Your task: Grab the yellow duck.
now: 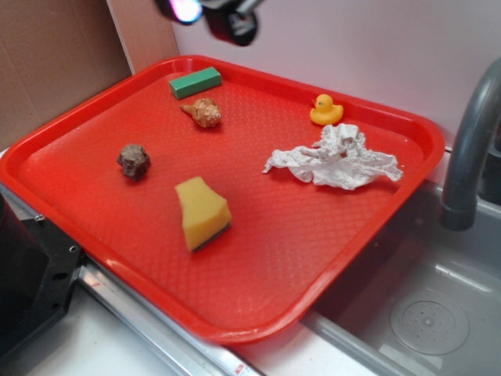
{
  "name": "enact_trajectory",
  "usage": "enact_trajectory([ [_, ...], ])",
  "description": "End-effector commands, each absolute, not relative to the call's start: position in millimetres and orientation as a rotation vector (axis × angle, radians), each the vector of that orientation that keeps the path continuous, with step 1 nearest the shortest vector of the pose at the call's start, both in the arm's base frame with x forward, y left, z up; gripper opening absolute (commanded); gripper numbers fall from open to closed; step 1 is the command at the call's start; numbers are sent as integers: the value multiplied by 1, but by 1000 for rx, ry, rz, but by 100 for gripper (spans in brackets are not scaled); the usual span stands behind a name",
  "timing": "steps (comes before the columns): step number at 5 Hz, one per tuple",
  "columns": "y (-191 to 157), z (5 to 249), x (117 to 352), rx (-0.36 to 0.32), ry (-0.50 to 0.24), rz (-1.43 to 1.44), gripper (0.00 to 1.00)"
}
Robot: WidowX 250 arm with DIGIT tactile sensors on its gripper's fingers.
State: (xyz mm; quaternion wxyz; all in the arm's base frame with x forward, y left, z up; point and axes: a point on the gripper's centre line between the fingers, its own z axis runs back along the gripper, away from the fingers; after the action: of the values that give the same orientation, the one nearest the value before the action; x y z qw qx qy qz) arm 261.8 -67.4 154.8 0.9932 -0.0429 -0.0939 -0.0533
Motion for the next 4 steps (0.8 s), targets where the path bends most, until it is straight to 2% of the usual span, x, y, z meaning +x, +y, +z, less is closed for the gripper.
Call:
enact_trajectory([
  [1,-59,134,304,-34,-174,-203,100],
  [3,-59,134,304,-34,-174,-203,100],
  [4,-39,98,321,-70,-200,-114,100],
])
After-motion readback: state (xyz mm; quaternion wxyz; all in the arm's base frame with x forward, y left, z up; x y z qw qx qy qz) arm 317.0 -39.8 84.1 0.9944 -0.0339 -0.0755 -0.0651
